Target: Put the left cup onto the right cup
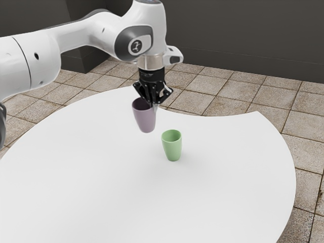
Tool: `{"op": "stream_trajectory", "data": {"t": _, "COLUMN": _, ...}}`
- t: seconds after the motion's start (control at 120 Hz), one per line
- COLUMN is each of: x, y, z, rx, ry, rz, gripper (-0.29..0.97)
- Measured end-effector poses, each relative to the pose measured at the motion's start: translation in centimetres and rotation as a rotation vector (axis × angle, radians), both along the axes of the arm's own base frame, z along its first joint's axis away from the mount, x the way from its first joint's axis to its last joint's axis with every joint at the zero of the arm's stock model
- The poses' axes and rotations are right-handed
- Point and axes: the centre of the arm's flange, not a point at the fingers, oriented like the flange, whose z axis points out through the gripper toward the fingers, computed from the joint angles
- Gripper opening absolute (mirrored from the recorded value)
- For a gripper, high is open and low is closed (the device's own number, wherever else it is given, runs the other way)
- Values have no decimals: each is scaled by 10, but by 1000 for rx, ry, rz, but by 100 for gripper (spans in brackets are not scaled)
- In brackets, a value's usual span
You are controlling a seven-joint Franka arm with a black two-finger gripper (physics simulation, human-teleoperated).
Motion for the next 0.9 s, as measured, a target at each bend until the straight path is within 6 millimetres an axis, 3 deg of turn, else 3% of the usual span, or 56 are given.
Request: {"op": "stream_trajectory", "data": {"t": 0.9, "x": 20, "y": -28, "z": -7, "rx": 7, "ry": -17, "rz": -7, "gripper": -11}}
